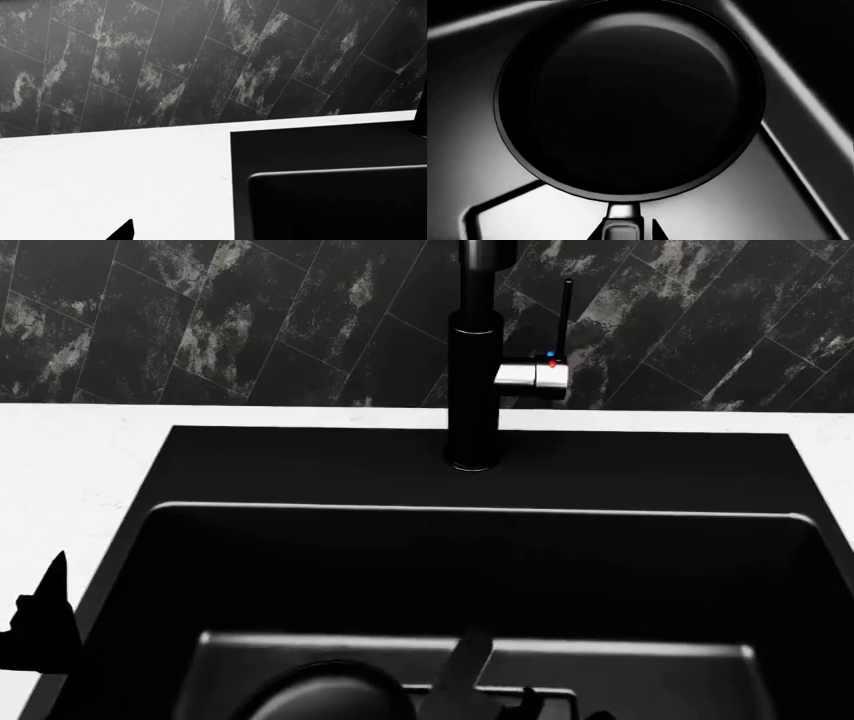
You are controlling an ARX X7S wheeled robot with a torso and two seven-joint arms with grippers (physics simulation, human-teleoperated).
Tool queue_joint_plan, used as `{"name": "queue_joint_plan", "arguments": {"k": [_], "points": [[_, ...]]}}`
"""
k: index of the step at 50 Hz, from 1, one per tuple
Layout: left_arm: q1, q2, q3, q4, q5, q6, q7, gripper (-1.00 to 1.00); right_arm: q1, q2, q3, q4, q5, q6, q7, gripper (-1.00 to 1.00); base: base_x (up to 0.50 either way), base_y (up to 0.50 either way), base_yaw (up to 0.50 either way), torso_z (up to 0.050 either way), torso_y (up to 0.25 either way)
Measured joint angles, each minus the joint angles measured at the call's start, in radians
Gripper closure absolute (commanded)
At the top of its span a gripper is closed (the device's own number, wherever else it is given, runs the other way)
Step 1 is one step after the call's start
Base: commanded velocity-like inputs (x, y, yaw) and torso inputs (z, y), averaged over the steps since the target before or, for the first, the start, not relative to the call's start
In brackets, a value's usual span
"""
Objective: Pick the pan and sponge and place them into the sink. Then turn on the water.
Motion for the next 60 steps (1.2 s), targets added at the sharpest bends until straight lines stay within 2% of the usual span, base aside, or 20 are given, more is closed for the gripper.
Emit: {"name": "queue_joint_plan", "arguments": {"k": [3,4,26,46,60], "points": [[0.000,0.000,0.001,-0.002,0.000,0.001,0.000,-1.00,0.000,-0.006,-0.002,0.016,-0.001,-0.005,-0.002,1.00,0.00,0.00,0.00,0.000,0.003],[-0.001,0.000,0.001,-0.002,-0.001,0.001,0.000,-1.00,0.000,-0.008,-0.002,0.019,-0.001,-0.006,-0.003,-1.00,0.00,0.00,0.00,0.000,0.000],[0.001,0.001,0.011,-0.013,0.001,0.012,-0.004,-1.00,0.015,0.007,0.025,-0.055,0.035,0.036,0.024,-1.00,0.00,0.00,0.00,0.000,0.000],[-0.002,-0.007,0.010,-0.009,-0.008,0.007,-0.006,-1.00,0.015,0.201,0.167,-0.496,0.179,0.248,0.185,-1.00,0.00,0.00,0.00,0.000,0.000],[-0.003,-0.009,0.006,0.003,-0.014,-0.001,-0.014,-1.00,-0.084,0.340,0.387,-0.758,0.360,0.315,0.411,-1.00,0.00,0.00,0.00,0.000,0.000]]}}
